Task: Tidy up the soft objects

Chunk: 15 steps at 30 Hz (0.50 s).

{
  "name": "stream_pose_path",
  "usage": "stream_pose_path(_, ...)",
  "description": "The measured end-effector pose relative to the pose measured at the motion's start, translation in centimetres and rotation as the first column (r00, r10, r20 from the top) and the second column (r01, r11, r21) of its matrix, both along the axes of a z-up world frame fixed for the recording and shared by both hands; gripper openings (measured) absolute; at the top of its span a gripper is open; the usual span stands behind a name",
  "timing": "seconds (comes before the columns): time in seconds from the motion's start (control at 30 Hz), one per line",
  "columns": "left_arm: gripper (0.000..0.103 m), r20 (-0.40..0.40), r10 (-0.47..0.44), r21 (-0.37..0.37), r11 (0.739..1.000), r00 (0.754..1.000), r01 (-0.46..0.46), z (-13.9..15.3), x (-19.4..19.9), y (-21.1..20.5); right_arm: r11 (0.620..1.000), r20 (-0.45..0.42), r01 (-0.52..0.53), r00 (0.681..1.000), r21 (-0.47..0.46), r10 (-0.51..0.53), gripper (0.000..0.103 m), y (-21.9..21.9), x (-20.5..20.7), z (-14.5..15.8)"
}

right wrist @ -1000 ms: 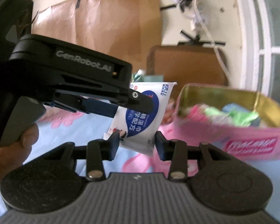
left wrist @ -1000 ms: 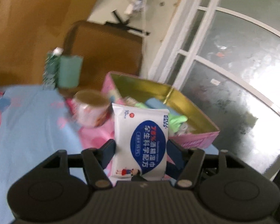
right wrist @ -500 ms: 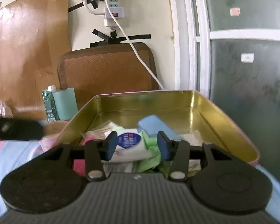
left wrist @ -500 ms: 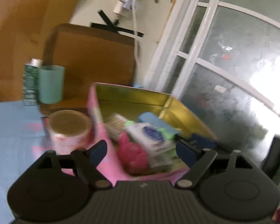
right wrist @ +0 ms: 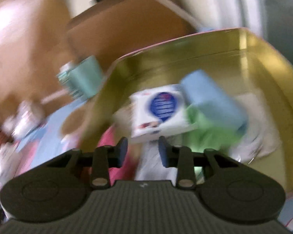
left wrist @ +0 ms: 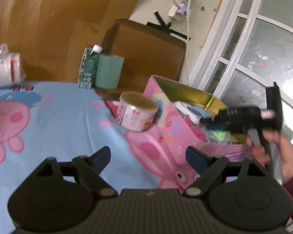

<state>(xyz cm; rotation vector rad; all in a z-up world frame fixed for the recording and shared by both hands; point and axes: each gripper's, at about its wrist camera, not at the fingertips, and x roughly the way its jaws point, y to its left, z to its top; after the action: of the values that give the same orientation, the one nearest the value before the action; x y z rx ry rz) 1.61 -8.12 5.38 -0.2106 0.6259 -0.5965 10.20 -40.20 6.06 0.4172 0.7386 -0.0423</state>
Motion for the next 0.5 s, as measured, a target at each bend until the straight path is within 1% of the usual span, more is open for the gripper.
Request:
stream_pose_path(0.03,0.087,-0.007,-0.005,-0.001,1.000,1.000,0.005,-0.2,-0.2,0.3,0.998,0.005,0.055,0.998,-0.029,-0.055,0.040,-0.4,0.2,0.2)
stream_pose_path(0.07,0.087,-0.004,-0.014,0.006,1.000,1.000,0.014,-0.2,-0.4,0.3,0.995,0.008,0.093,0.996,-0.025,-0.093,0.040,-0.9,0.3,0.2)
stream_pose_path(0.1,0.087,0.009,-0.021,0.022,1.000,1.000,0.021,-0.3,-0.7,0.4,0.994,0.009,0.104,0.995,0.016,-0.104,0.040,-1.3,0.0,0.3)
stream_pose_path(0.13,0.087,0.028,-0.027,0.045,0.999,0.999,0.026,-0.4,-1.1,0.3,0.993,0.028,0.102,0.994,0.054,-0.104,0.040,-1.4,-0.6,0.5)
stream_pose_path(0.17,0.087,0.049,-0.034,0.078,0.997,0.998,0.030,-0.5,-1.5,0.2,0.993,0.050,0.100,0.993,0.055,-0.102,0.040,-1.0,-1.5,0.7)
stream_pose_path(0.2,0.087,0.061,-0.038,0.105,0.994,0.997,0.031,-0.6,-1.8,0.0,0.995,0.076,0.096,0.992,0.032,-0.099,0.040,-0.2,-2.5,1.1)
stream_pose_path(0.27,0.087,0.071,-0.043,0.141,0.990,0.997,0.033,-1.0,-2.2,-0.3,0.997,0.145,0.082,0.986,-0.015,-0.079,0.040,1.9,-5.5,1.7)
stream_pose_path(0.3,0.087,0.068,-0.043,0.151,0.988,0.997,0.033,-1.2,-2.3,-0.4,0.997,0.175,0.077,0.982,-0.024,-0.072,0.040,2.8,-7.0,1.9)
stream_pose_path(0.4,0.087,0.058,-0.026,0.187,0.982,0.998,0.014,-1.3,-2.7,-0.9,0.997,0.295,0.066,0.954,-0.047,-0.050,0.041,6.8,-13.0,1.9)
stream_pose_path(0.43,0.087,0.061,-0.025,0.197,0.980,0.998,0.012,-1.3,-3.1,-1.1,0.996,0.331,0.067,0.943,-0.065,-0.042,0.043,8.0,-14.9,1.6)
stream_pose_path(0.47,0.087,0.062,-0.030,0.206,0.978,0.998,0.017,-1.3,-3.2,-1.2,0.994,0.364,0.073,0.931,-0.087,-0.036,0.048,9.2,-17.2,1.2)
stream_pose_path(0.5,0.087,0.063,-0.035,0.215,0.976,0.997,0.021,-1.2,-3.4,-1.4,0.990,0.386,0.087,0.921,-0.108,-0.039,0.050,10.1,-18.6,0.8)
